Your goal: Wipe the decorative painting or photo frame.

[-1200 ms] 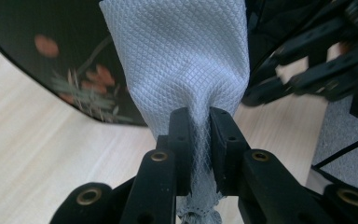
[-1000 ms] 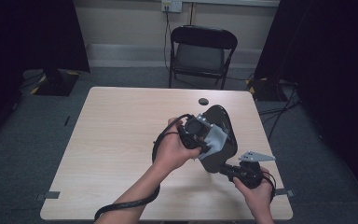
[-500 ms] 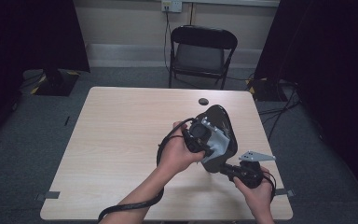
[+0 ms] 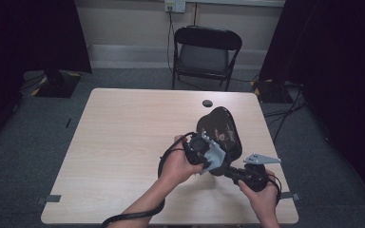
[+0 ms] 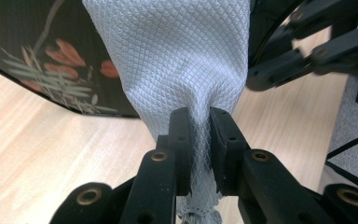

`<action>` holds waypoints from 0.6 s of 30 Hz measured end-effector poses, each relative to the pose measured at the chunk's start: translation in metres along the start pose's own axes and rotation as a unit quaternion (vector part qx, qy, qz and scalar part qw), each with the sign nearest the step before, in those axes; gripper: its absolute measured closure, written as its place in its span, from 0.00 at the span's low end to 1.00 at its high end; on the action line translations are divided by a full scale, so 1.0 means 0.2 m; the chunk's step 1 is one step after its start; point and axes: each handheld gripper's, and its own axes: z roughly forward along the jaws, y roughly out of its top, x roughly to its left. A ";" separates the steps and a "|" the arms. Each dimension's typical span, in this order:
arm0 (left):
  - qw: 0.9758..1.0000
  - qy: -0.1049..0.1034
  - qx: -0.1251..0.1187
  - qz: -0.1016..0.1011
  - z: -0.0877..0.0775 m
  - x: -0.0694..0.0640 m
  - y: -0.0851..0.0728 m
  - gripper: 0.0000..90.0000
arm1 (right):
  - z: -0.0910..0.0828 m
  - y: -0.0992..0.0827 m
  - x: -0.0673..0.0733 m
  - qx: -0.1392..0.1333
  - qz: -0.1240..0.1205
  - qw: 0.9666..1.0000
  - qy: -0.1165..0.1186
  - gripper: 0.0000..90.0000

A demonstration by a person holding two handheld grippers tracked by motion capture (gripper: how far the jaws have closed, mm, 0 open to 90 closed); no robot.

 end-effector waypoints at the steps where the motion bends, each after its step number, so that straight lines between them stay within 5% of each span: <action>1: 1.000 -0.001 0.003 -0.002 0.01 0.00 -0.01 0.89 | 0.00 0.00 0.00 0.000 0.000 1.000 0.000 0.88; 18: 0.999 0.000 0.047 -0.024 0.21 0.03 -0.15 0.89 | 0.00 0.00 0.00 0.000 0.000 1.000 0.001 0.87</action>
